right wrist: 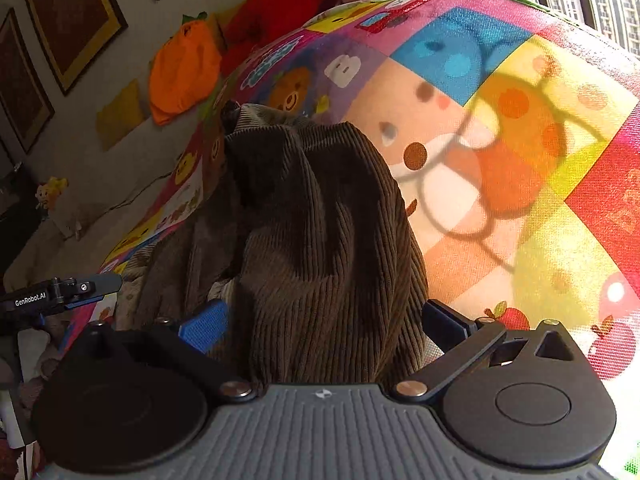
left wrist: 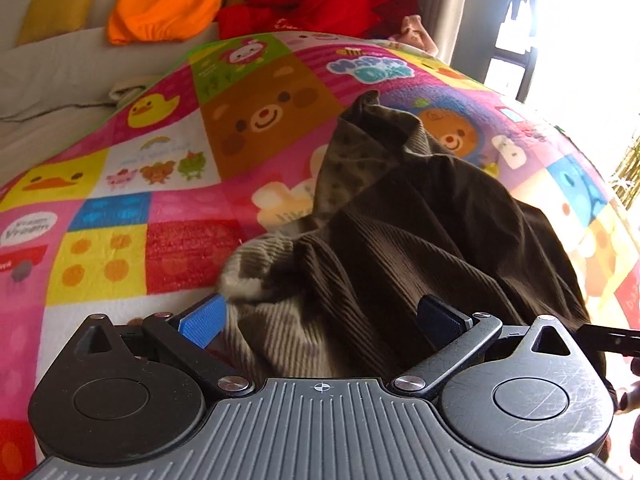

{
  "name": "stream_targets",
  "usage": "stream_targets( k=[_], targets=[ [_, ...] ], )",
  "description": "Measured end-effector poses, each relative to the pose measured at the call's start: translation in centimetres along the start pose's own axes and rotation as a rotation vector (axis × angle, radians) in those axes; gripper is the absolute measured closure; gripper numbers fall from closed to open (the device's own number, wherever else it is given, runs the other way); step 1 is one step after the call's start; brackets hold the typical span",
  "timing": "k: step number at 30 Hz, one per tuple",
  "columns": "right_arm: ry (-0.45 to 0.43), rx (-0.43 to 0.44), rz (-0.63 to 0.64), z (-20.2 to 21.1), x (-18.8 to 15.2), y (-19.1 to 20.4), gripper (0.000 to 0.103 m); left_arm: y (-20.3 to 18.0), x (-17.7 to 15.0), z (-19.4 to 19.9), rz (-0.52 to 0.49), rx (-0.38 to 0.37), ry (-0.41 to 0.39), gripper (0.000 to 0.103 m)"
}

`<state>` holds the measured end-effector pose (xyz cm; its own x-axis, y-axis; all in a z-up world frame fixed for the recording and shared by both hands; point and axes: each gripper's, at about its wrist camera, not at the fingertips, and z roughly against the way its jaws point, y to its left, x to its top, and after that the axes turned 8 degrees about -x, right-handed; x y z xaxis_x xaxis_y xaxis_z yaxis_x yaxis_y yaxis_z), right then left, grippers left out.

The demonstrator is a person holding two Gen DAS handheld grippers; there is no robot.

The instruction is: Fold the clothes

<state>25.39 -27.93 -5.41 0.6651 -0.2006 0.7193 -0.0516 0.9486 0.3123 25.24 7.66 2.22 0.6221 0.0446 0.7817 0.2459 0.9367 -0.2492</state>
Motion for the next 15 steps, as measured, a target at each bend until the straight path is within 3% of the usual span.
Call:
stream_targets(
  k=[3,7,11,15],
  targets=[
    [-0.002,0.005,-0.003,-2.5,1.1,0.3,0.0,1.4,0.5,-2.8,-0.002,-0.051,0.037,0.0],
    [0.005,0.106,-0.027,-4.5,1.9,0.6,0.0,1.7,-0.3,-3.6,0.045,-0.218,0.073,0.0],
    [0.081,0.289,-0.059,-6.0,1.4,1.0,0.0,0.1,-1.7,-2.0,0.04,-0.322,0.095,0.0],
    [0.126,0.356,-0.005,-5.3,-0.3,1.8,0.0,-2.5,-4.2,1.1,0.023,-0.411,0.143,0.0]
  ],
)
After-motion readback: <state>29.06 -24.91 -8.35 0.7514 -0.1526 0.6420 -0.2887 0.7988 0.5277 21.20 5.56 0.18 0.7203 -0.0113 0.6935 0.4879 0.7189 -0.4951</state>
